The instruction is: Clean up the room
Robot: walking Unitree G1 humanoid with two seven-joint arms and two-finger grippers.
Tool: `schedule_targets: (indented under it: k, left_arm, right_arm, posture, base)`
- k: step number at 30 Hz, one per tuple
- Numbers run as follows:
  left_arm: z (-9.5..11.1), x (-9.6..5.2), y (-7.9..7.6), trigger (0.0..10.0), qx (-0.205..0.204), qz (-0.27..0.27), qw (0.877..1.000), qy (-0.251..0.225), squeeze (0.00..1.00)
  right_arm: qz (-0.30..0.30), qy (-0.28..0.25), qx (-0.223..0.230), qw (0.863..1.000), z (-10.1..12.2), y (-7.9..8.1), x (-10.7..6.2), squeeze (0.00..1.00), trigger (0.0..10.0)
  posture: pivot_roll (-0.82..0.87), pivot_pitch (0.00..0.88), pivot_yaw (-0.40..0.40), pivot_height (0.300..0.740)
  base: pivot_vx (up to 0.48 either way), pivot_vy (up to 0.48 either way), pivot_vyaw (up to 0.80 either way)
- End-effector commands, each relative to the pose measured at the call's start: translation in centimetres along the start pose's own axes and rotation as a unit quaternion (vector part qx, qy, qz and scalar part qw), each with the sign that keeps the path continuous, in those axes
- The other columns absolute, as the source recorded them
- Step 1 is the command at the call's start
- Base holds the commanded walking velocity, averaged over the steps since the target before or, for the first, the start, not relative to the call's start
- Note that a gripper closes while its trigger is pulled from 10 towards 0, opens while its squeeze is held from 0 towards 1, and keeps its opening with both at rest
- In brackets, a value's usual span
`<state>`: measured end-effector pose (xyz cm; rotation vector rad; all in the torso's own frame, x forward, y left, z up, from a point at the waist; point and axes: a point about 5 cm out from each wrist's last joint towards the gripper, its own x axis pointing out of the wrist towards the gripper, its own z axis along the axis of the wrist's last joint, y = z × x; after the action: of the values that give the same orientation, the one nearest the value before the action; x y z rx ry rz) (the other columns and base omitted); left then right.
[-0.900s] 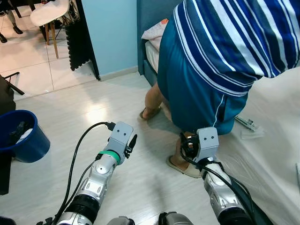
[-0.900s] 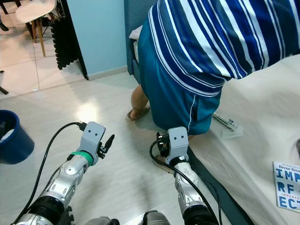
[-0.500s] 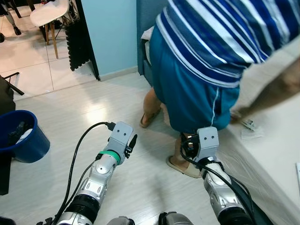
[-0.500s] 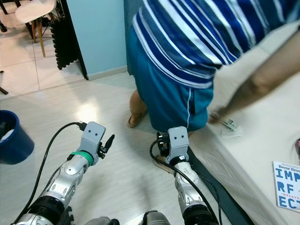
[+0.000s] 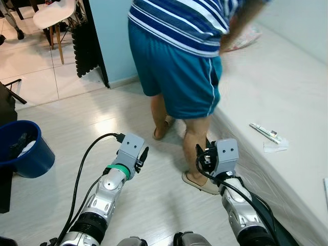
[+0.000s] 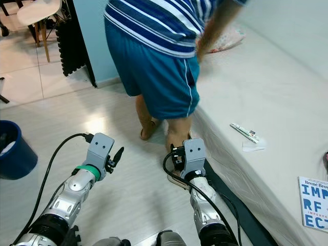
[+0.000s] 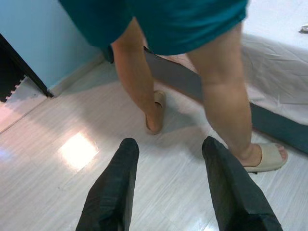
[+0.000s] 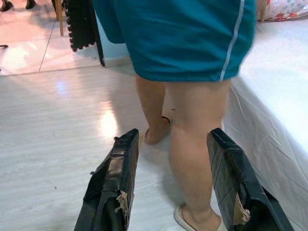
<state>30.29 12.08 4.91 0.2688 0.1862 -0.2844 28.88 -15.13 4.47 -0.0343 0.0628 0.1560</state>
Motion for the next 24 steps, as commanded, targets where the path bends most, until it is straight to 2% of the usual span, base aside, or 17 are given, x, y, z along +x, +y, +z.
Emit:
schedule_targets:
  k: [1, 9, 24]
  left_arm:
    - [-0.54, -0.21, 0.05, 10.0, 0.001, -0.003, 1.0, 0.008, 0.0]
    - [-0.56, -0.1, 0.16, 10.0, 0.004, 0.001, 1.0, 0.011, 0.0]
    - [-0.38, -0.02, 0.16, 10.0, 0.005, 0.001, 1.0, 0.008, 0.0]
  right_arm:
    - [-0.002, 0.003, 0.007, 1.0, -0.33, 0.21, -0.13, 0.0, 10.0]
    - [0.009, 0.008, 0.011, 1.0, -0.66, 1.07, -0.3, 0.0, 10.0]
    - [0.008, 0.005, 0.011, 1.0, -0.34, 0.95, 0.06, 0.0, 10.0]
  posture:
    - [-0.07, 0.006, 0.054, 0.74]
    - [-0.06, 0.006, 0.048, 0.74]
    - [-0.06, 0.008, 0.05, 0.74]
  base:
    - [0.0, 0.0, 0.0]
    - [0.0, 0.0, 0.0]
    - [0.0, 0.0, 0.0]
